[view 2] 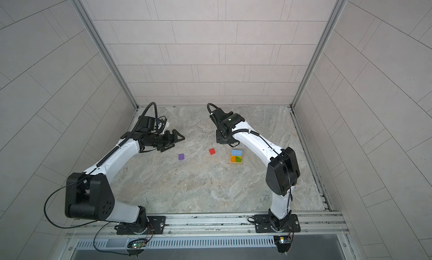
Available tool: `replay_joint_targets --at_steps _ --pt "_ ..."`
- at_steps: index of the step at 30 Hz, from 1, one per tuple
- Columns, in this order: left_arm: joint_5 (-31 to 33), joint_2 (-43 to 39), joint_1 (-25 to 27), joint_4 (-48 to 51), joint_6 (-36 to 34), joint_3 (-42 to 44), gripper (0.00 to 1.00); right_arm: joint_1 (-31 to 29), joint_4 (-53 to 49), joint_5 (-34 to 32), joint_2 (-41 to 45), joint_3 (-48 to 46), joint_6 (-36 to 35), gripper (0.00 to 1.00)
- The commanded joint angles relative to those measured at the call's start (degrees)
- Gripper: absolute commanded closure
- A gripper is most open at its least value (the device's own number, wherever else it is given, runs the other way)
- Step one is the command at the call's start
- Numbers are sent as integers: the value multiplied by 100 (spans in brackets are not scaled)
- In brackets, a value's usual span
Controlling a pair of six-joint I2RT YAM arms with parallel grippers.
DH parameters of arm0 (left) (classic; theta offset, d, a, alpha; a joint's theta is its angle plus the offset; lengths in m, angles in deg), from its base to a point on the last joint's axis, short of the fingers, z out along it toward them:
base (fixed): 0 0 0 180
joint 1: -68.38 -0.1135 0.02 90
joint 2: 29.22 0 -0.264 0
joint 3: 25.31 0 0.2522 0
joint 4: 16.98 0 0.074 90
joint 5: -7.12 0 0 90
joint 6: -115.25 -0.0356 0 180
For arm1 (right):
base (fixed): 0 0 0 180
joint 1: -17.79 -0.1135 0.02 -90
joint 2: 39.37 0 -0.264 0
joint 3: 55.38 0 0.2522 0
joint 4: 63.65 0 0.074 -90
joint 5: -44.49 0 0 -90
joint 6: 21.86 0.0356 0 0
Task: Build the wood block tower
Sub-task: 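Lift the blue cube with the right gripper and carry it over the tower, then lower the blue cube onto the light-blue block with the right gripper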
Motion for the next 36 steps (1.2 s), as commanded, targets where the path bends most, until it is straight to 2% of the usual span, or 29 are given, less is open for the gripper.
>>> replay_joint_targets --at_steps 1,11,22,36 --pt "-73 -167 -40 14 -18 -48 7 54 -375 -165 312 -151 193 80" --pt "-100 -150 -43 -26 8 -37 7 82 -493 -254 526 -674 238 81" --pt "-109 -117 -43 -41 27 -25 7 327 -8 -44 584 -1319 259 81" --pt "-95 -105 -43 -45 23 -11 7 411 263 -6 395 -1462 282 81"
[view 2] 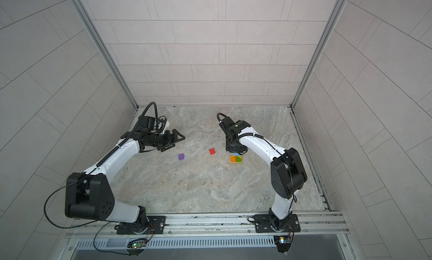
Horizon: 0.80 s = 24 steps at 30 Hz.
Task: Build the wood block tower
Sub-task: 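Lower the blue cube onto the light-blue block with the right gripper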
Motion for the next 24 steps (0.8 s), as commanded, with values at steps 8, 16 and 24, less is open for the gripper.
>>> replay_joint_targets --at_steps 8,16,24 --pt "-25 -107 -42 -15 11 -10 7 24 75 -148 103 -188 218 81" --pt "-17 -118 -40 -19 11 -5 7 19 232 -108 98 -336 255 81" --pt "-17 -115 -38 -15 11 -10 7 27 268 -158 76 -350 279 80"
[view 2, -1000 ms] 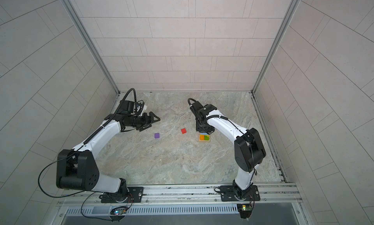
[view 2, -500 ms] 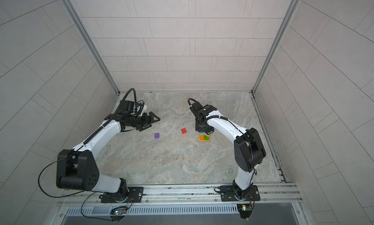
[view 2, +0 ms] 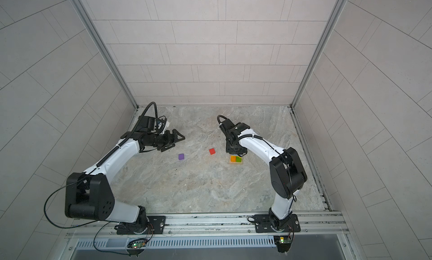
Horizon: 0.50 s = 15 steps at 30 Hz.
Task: Build the wood block tower
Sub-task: 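Lower the blue cube onto the light-blue block with the right gripper, then hold the blue cube on the light-blue block, then open the right gripper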
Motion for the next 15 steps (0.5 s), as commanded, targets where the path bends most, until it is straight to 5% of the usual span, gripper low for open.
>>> replay_joint_targets --at_steps 1,15 --pt "-18 -113 -41 -15 11 -12 7 27 -19 -161 66 -36 144 80" --pt "-8 -114 -41 -15 9 -7 7 51 23 -162 -11 -97 117 80"
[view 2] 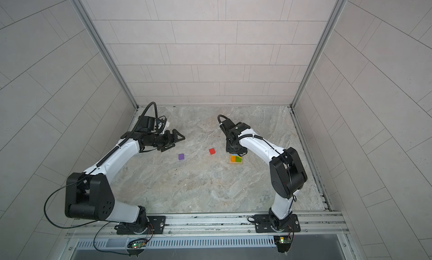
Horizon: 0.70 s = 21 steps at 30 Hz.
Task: Build the wood block tower
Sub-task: 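Hold the blue cube on the light-blue block, then open the right gripper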
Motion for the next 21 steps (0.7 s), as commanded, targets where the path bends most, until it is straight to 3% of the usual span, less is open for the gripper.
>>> replay_joint_targets --at_steps 1,21 --pt "-8 -111 -34 -15 13 -4 7 17 -47 -132 -12 -79 88 80" --pt "-1 -104 -38 -16 5 -2 7 31 12 -123 -81 -159 68 76"
